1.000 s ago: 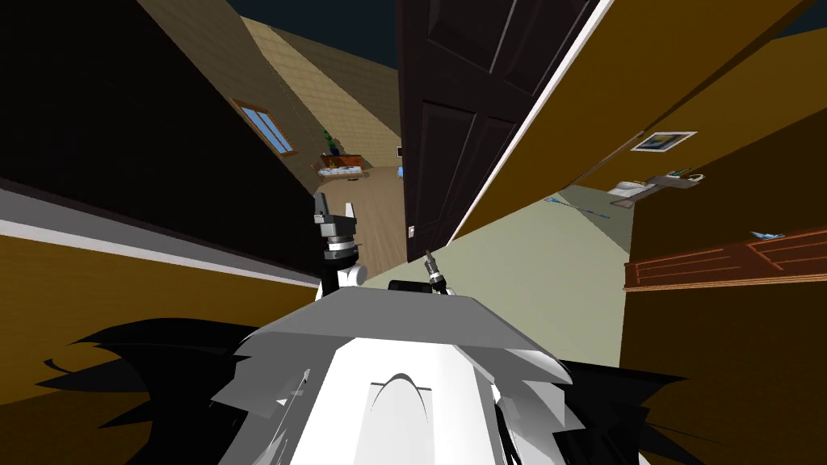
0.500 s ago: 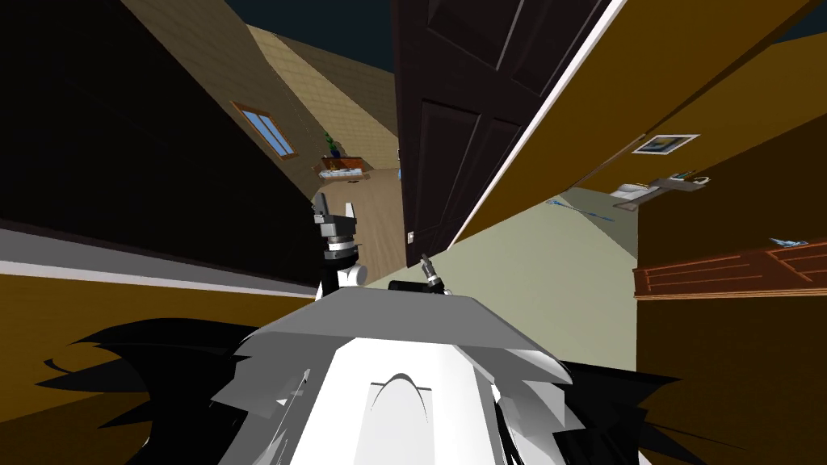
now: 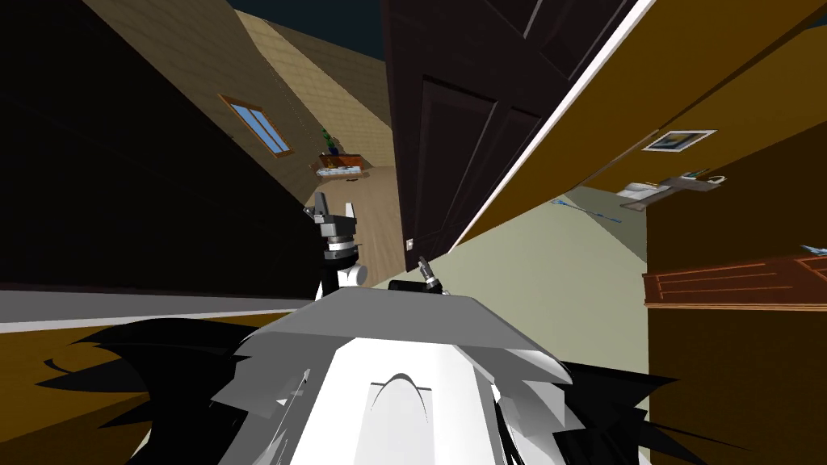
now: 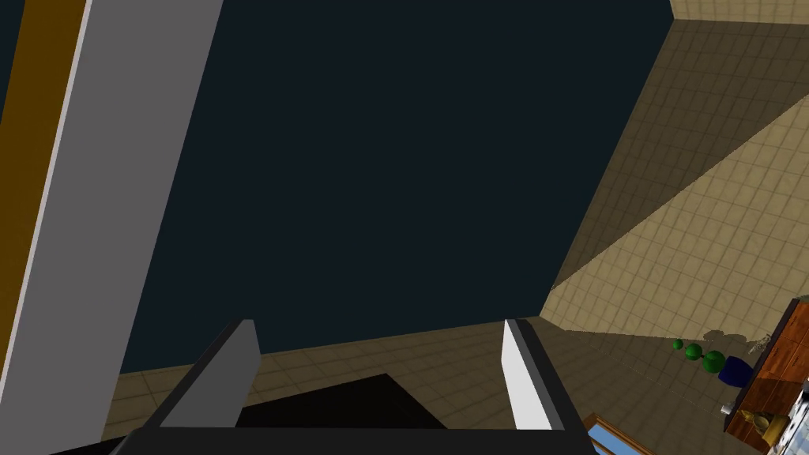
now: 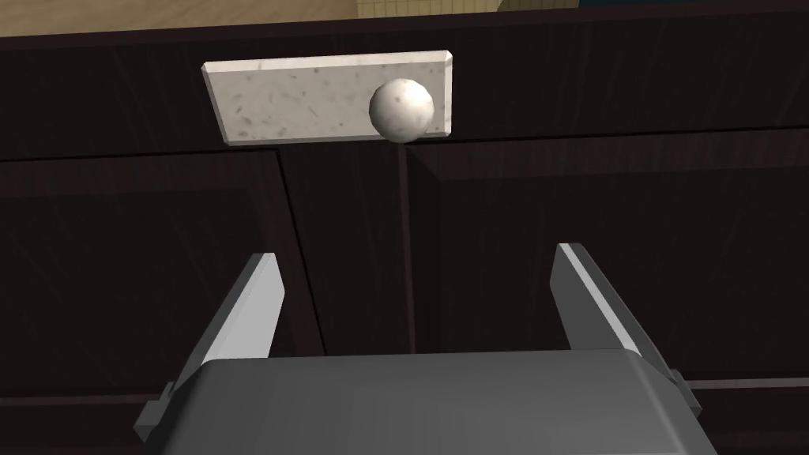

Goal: Push the door open

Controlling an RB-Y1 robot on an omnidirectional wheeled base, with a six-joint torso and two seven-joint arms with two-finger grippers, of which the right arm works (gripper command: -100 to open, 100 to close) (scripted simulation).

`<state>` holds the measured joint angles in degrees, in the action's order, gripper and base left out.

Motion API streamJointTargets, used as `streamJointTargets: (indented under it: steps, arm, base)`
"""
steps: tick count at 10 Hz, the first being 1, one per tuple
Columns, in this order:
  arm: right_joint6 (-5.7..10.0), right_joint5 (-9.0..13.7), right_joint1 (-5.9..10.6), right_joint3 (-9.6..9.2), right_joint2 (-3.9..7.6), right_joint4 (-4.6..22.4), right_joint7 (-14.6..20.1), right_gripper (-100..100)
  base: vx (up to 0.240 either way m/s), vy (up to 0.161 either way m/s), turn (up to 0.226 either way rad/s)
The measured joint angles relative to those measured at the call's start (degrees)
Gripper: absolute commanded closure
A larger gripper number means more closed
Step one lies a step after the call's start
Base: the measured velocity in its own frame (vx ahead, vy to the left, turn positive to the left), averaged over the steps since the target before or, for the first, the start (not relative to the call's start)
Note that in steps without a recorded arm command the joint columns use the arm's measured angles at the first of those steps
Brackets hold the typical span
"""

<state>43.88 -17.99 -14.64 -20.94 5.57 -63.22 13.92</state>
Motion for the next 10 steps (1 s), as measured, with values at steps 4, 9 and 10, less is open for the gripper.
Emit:
streamJointTargets:
  steps: [4, 9, 10]
  arm:
    - [-0.35, 0.5, 1.46, 0.58, -0.71, 1.8, -0.6, -100]
    - [-0.5, 1.1, 2.82, 1.13, -1.88, 3.6, -1.3, 100]
    - [-0.53, 1.1, 2.84, 1.14, -1.87, 3.5, -1.3, 100]
  base:
    - [0.187, 0.106, 0.036]
    - [0.117, 0.058, 0.017]
    - [-0.024, -0.013, 0.013]
